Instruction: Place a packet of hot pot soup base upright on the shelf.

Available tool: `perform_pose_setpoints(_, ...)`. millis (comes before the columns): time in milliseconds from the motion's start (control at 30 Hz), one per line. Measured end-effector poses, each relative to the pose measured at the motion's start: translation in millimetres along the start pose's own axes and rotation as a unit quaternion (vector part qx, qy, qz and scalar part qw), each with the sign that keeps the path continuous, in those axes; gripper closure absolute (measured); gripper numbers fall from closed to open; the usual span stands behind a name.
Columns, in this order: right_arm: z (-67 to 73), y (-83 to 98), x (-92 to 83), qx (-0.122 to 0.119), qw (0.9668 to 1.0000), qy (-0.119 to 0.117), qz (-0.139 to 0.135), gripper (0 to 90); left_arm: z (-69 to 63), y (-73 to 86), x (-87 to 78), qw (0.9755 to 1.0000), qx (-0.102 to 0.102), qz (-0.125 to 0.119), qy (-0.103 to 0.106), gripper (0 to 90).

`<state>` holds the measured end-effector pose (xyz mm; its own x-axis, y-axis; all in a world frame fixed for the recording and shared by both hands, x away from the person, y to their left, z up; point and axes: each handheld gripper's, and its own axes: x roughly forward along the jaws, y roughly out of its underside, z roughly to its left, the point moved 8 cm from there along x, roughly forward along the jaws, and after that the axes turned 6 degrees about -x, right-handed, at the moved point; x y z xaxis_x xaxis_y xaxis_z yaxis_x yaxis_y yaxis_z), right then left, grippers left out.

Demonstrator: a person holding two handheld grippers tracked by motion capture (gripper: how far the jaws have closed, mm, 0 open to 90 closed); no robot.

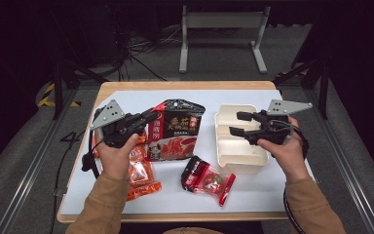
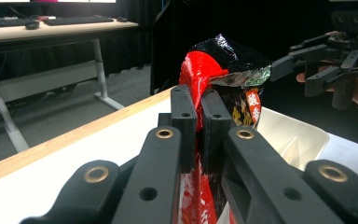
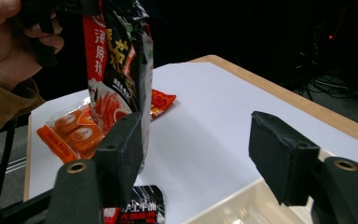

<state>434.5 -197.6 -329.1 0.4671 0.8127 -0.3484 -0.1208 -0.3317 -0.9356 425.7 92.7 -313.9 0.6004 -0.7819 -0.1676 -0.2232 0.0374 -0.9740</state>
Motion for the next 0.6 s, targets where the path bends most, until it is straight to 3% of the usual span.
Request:
perform_pose_setpoints(233, 10.9, -20.5, 21.2, -0.003, 0.9996, -0.026, 0.003, 32.9, -1.0, -0.8, -0.8, 1.0, -0.001, -0.003, 0.003, 86.5)
perform_pose_setpoints(600, 20.9, -34.4, 49.1, 0.001, 0.999, -0.045, 0.007, 34.9, -9.1, -0.8, 2.9, 0.9998, 0.003, -0.001, 0.018, 86.4)
